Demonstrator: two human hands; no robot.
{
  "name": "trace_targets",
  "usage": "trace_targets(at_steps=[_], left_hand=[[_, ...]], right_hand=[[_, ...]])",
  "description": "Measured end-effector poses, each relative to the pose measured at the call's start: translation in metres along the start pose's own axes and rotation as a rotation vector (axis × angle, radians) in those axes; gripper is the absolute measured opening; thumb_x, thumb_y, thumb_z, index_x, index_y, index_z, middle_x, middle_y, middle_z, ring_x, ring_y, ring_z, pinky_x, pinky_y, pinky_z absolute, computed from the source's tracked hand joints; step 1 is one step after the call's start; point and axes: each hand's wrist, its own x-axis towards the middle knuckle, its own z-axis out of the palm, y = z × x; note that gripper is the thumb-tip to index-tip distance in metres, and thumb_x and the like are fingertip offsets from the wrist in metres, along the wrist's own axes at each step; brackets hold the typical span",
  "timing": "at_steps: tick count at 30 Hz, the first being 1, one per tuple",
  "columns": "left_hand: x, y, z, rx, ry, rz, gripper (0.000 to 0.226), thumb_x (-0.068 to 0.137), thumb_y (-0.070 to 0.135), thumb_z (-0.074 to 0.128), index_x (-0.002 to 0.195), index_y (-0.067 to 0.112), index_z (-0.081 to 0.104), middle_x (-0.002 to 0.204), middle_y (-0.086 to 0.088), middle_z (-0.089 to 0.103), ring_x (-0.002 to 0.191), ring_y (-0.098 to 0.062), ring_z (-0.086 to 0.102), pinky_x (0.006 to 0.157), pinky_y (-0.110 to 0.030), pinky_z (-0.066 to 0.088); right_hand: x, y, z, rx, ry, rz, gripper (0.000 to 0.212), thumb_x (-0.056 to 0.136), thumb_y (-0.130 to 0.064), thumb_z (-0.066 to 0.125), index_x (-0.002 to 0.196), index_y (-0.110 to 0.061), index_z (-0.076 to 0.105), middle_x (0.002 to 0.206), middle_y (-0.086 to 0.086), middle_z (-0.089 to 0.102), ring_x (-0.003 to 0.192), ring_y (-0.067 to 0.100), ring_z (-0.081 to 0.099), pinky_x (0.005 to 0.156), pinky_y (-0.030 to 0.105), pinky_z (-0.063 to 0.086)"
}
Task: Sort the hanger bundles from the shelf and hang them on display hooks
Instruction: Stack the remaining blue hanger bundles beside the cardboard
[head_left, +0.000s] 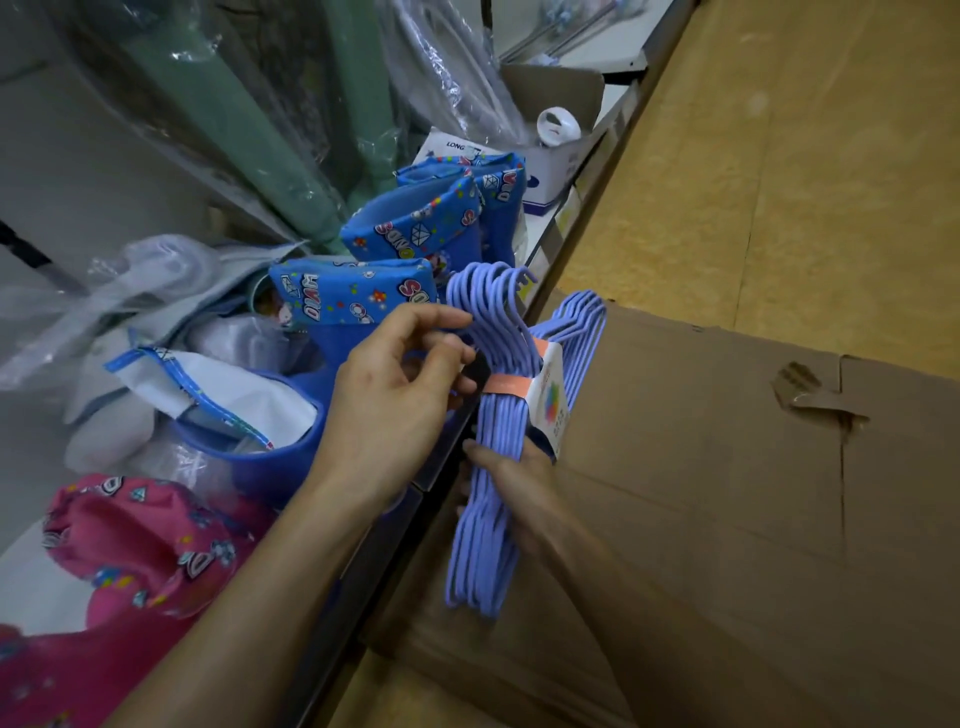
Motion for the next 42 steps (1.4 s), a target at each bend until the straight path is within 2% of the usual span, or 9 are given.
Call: trace_targets(at_steps=[8, 13, 18, 23, 27, 31, 35, 39, 42], left_hand=[[0.008, 0.001, 0.025, -0.028, -0.009, -0.083, 0.018, 0.099, 0.010, 0.053, 0.102, 0.020, 0.068, 0.080, 0.004, 0.068, 0.071, -0.012, 0.069, 0.067, -0.024, 0.059], [0.015, -0.011, 0.047, -0.061, -0.058, -0.248, 0.014, 0.100, 0.015, 0.052, 0.103, 0.020, 0.065, 0.092, -0.003, 0.066, 0.066, -0.007, 0.067, 0.062, -0.022, 0.058], [0.021, -0.016, 0.074, -0.251, -0.055, -0.617, 0.013, 0.100, 0.033, 0.054, 0.095, 0.022, 0.057, 0.109, -0.009, 0.063, 0.090, -0.023, 0.065, 0.067, -0.032, 0.057], [0.018, -0.010, 0.101, -0.471, -0.091, -0.774, 0.050, 0.094, 0.047, 0.059, 0.128, 0.009, 0.054, 0.113, -0.009, 0.058, 0.099, -0.029, 0.064, 0.075, -0.045, 0.056], [0.011, 0.001, 0.114, -0.853, -0.202, -0.808, 0.050, 0.095, 0.054, 0.052, 0.118, 0.012, 0.065, 0.110, -0.015, 0.074, 0.105, -0.032, 0.068, 0.073, -0.045, 0.058], [0.003, 0.008, 0.130, -1.183, -0.148, -0.815, 0.058, 0.096, 0.059, 0.045, 0.121, 0.011, 0.066, 0.117, -0.017, 0.071, 0.105, -0.032, 0.071, 0.083, -0.049, 0.057], [0.002, 0.020, 0.142, -1.232, -0.129, -0.810, 0.062, 0.100, 0.057, 0.037, 0.144, 0.014, 0.048, 0.143, -0.015, 0.055, 0.127, -0.034, 0.056, 0.107, -0.053, 0.042], [0.000, 0.051, 0.147, -1.223, -0.077, -0.750, 0.043, 0.101, 0.053, 0.038, 0.108, 0.014, 0.054, 0.121, -0.011, 0.056, 0.123, -0.028, 0.056, 0.111, -0.050, 0.040], [-0.001, 0.090, 0.141, -1.139, -0.049, -0.683, 0.043, 0.100, 0.053, 0.041, 0.115, 0.015, 0.054, 0.123, -0.015, 0.058, 0.120, -0.032, 0.061, 0.103, -0.053, 0.047]], right_hand=[[-0.043, -0.072, -0.060, -0.268, 0.143, -0.140, 0.024, 0.084, -0.023, 0.078, 0.079, -0.011, 0.058, 0.052, 0.006, 0.055, 0.038, 0.017, 0.047, 0.039, 0.027, 0.045], [-0.077, -0.131, -0.097, -0.220, -0.038, -0.051, 0.025, 0.084, -0.021, 0.077, 0.090, -0.009, 0.055, 0.057, 0.006, 0.051, 0.041, 0.018, 0.045, 0.041, 0.027, 0.044], [-0.113, -0.169, -0.123, -0.186, -0.272, -0.018, 0.029, 0.083, -0.022, 0.077, 0.061, -0.019, 0.059, 0.055, 0.005, 0.047, 0.037, 0.016, 0.042, 0.039, 0.026, 0.042], [-0.146, -0.186, -0.132, -0.234, -0.390, -0.007, 0.029, 0.083, -0.022, 0.076, 0.062, -0.017, 0.057, 0.053, 0.005, 0.046, 0.035, 0.016, 0.042, 0.037, 0.025, 0.041], [-0.165, -0.197, -0.142, -0.185, -0.550, 0.037, 0.032, 0.079, -0.024, 0.081, 0.069, -0.014, 0.052, 0.051, 0.004, 0.048, 0.033, 0.013, 0.044, 0.034, 0.023, 0.043], [-0.176, -0.204, -0.166, -0.145, -0.649, 0.054, 0.037, 0.079, -0.025, 0.082, 0.070, -0.009, 0.049, 0.050, 0.005, 0.052, 0.032, 0.013, 0.049, 0.033, 0.024, 0.045], [-0.183, -0.223, -0.189, -0.321, -0.553, -0.046, 0.032, 0.079, -0.021, 0.078, 0.076, -0.006, 0.049, 0.059, 0.011, 0.053, 0.034, 0.016, 0.051, 0.035, 0.025, 0.047], [-0.194, -0.243, -0.199, -0.653, -0.210, -0.231, 0.026, 0.075, -0.014, 0.068, 0.090, -0.007, 0.049, 0.073, 0.020, 0.049, 0.047, 0.027, 0.053, 0.043, 0.031, 0.046], [-0.215, -0.254, -0.188, -0.829, 0.006, -0.353, 0.025, 0.070, -0.015, 0.061, 0.089, -0.005, 0.048, 0.060, 0.006, 0.053, 0.048, 0.019, 0.055, 0.045, 0.035, 0.048]])
